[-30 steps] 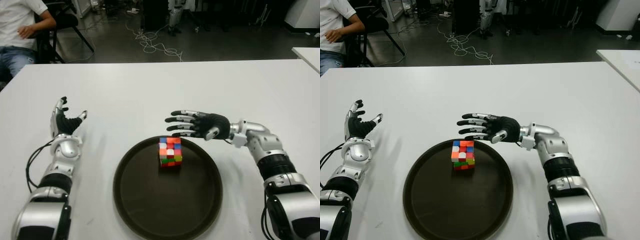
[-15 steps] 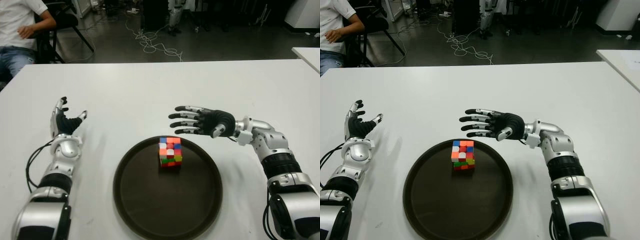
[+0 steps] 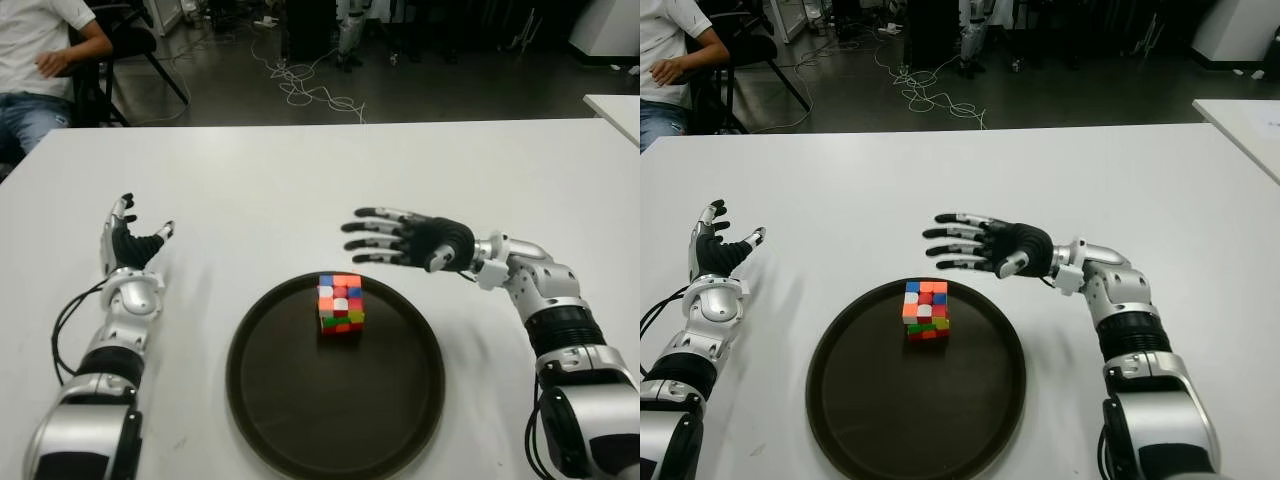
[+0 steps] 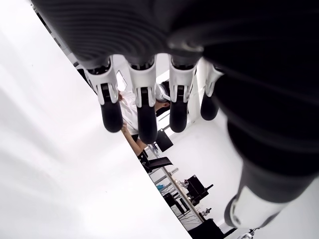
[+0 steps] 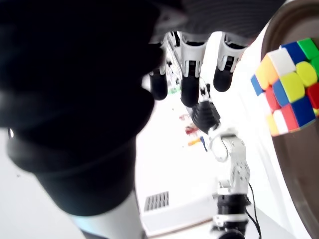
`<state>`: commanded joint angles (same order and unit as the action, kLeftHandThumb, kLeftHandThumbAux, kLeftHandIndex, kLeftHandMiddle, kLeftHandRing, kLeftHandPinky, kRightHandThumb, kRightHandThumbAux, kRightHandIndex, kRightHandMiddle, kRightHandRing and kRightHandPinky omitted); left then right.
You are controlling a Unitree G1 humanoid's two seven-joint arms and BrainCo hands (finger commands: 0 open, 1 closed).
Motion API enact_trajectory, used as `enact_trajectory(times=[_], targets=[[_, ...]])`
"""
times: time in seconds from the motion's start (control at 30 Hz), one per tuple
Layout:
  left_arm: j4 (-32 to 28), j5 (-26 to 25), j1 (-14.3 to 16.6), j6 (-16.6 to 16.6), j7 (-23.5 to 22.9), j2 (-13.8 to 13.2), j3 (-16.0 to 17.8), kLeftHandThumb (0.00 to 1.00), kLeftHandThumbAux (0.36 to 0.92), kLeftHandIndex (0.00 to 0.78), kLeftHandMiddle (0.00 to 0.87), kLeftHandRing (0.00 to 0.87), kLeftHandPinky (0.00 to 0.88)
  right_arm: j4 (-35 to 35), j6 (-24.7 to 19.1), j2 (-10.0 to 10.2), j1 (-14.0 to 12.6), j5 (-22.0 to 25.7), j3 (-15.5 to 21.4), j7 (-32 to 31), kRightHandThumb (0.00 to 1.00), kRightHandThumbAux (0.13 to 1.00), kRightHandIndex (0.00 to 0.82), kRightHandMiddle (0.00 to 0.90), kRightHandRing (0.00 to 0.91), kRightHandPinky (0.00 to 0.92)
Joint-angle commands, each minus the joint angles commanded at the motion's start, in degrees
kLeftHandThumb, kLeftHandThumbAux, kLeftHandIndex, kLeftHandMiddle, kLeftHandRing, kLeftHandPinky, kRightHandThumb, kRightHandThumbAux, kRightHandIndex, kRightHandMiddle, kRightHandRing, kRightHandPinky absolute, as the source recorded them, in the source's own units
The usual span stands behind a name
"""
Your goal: Pick up the Rubik's Cube and put it in the plate
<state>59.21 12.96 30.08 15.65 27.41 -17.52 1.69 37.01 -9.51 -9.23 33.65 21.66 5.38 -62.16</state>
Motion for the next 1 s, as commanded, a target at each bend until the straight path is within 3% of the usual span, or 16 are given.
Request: enact_trajectory(times=[0.07, 0.1, 0.2, 0.3, 0.33, 0.4, 0.5, 0.63, 0.77, 1.0], targets=[[-0.1, -0.1, 0.0, 0.1, -0.1, 0.0, 0.0, 0.248, 0.737, 0.094, 0.162, 0.172, 0.197, 0.8, 9.2, 1.8, -1.4, -2.3, 0.9, 5.9, 0.000, 0.983, 0.066, 0.086, 0.066, 0.078], [-0.1, -0.1, -0.1, 0.2, -0.1, 0.0, 0.1, 0.247, 0.735, 0.095, 0.165, 0.175, 0.203, 2.5, 16.4, 2.3, -2.0, -4.8, 1.1, 10.2, 0.000, 0.981, 0.062, 0.079, 0.057, 0.071], [-0.2, -0.2, -0.1, 0.4, -0.1, 0.1, 0.1, 0.246, 0.735, 0.098, 0.176, 0.189, 0.223, 5.9, 30.2, 2.7, -2.5, -10.8, 0.6, 19.4, 0.000, 0.974, 0.052, 0.056, 0.031, 0.044], [-0.3, -0.1, -0.1, 0.4, 0.1, 0.1, 0.0, 0.244, 0.738, 0.098, 0.179, 0.191, 0.216, 12.9, 45.9, 1.0, -1.4, -19.2, 0.2, 33.3, 0.000, 0.955, 0.040, 0.032, 0.010, 0.021], [-0.2, 0.0, -0.1, 0.4, 0.2, 0.1, 0.0, 0.244, 0.741, 0.099, 0.179, 0.190, 0.214, 14.4, 48.7, 0.4, -1.2, -20.5, 0.4, 35.9, 0.000, 0.950, 0.037, 0.028, 0.008, 0.020], [0.0, 0.3, 0.0, 0.3, 0.6, 0.1, -0.1, 0.249, 0.747, 0.101, 0.174, 0.185, 0.205, 14.7, 54.2, -0.4, -1.2, -27.4, 0.0, 47.9, 0.000, 0.934, 0.021, 0.014, 0.003, 0.015], [0.3, 0.5, 0.1, 0.4, 0.9, 0.0, -0.3, 0.259, 0.751, 0.104, 0.169, 0.179, 0.201, 15.0, 56.5, -1.7, -0.2, -34.4, -1.0, 60.8, 0.000, 0.923, 0.007, 0.004, 0.000, 0.016], [0.6, 0.5, 0.2, 0.9, 0.9, 0.0, -0.3, 0.287, 0.756, 0.109, 0.163, 0.174, 0.201, 16.6, 56.3, -3.3, 1.7, -38.5, -1.6, 71.0, 0.000, 0.916, 0.001, 0.000, 0.000, 0.011], [0.8, 0.5, 0.3, 1.0, 0.8, -0.1, -0.3, 0.307, 0.753, 0.109, 0.157, 0.168, 0.203, 19.0, 54.5, -4.5, 3.7, -40.5, -2.4, 77.7, 0.000, 0.908, 0.000, 0.000, 0.000, 0.003], [1.0, 0.7, 0.3, 0.9, 0.6, -0.2, -0.4, 0.321, 0.742, 0.114, 0.163, 0.175, 0.217, 21.7, 50.8, -7.0, 4.2, -42.8, -3.2, 85.2, 0.000, 0.918, 0.000, 0.000, 0.000, 0.026]])
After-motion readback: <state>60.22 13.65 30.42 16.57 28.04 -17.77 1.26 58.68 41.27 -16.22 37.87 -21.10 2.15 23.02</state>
